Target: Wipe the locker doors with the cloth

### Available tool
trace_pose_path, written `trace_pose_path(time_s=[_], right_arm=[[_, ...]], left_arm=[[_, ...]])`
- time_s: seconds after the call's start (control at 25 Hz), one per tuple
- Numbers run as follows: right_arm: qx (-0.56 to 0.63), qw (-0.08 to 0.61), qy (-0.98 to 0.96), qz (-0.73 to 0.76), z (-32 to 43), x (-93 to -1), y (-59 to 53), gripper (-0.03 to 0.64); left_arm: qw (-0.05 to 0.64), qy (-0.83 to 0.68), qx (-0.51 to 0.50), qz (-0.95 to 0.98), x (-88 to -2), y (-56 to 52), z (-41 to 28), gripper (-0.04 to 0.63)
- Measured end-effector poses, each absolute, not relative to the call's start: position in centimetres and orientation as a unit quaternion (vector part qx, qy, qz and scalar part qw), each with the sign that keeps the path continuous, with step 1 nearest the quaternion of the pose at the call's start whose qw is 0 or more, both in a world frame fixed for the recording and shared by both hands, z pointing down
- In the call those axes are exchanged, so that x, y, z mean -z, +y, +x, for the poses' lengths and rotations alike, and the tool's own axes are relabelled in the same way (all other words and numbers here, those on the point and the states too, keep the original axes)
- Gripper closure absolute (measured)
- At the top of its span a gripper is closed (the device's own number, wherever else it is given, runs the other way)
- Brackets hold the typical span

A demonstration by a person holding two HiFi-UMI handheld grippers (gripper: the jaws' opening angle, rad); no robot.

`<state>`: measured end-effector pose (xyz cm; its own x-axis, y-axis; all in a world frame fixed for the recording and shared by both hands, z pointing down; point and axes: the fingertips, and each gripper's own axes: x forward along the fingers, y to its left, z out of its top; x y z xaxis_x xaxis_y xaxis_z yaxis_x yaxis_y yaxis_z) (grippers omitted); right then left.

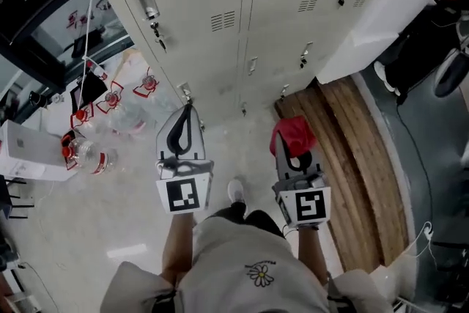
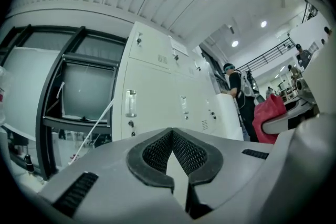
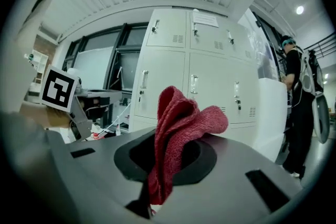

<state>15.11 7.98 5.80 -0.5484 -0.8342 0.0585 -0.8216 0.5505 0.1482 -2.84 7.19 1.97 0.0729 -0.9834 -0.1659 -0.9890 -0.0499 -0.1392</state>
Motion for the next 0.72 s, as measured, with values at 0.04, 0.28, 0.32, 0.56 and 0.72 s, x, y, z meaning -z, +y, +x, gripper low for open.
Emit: trace_pose_path(time_s=[0.04,0.28,0.32,0.56,0.72], right_arm=[[0.052,0.058,-0.886,0.458,14.4,-5.7,7.2,0.584],[0.055,0.06,-0.912,0.402,10.7,-5.6,4.9,0.584],[0.058,0.058,-0.915,0.395,10.2,-5.5,4.5,0.584],[0.053,0.041,-0.918,0.392,10.0,-4.3,1.6,0.584],[0.064,0.023,-0.927,0.37,10.3,-2.9,-0.2,0.584]], left_arm=[[0.107,0.685,-0.01,-0.721,-2.2,6.6,-3.0,0.58],[0.084,0.719,-0.004,-0.69,-3.3,5.9,-4.2,0.58],[0.083,0.725,-0.003,-0.684,-3.3,5.7,-4.5,0.58],[0.086,0.762,0.007,-0.642,-2.6,5.7,-5.9,0.58],[0.082,0.789,0.011,-0.608,-1.7,5.8,-6.7,0.58]])
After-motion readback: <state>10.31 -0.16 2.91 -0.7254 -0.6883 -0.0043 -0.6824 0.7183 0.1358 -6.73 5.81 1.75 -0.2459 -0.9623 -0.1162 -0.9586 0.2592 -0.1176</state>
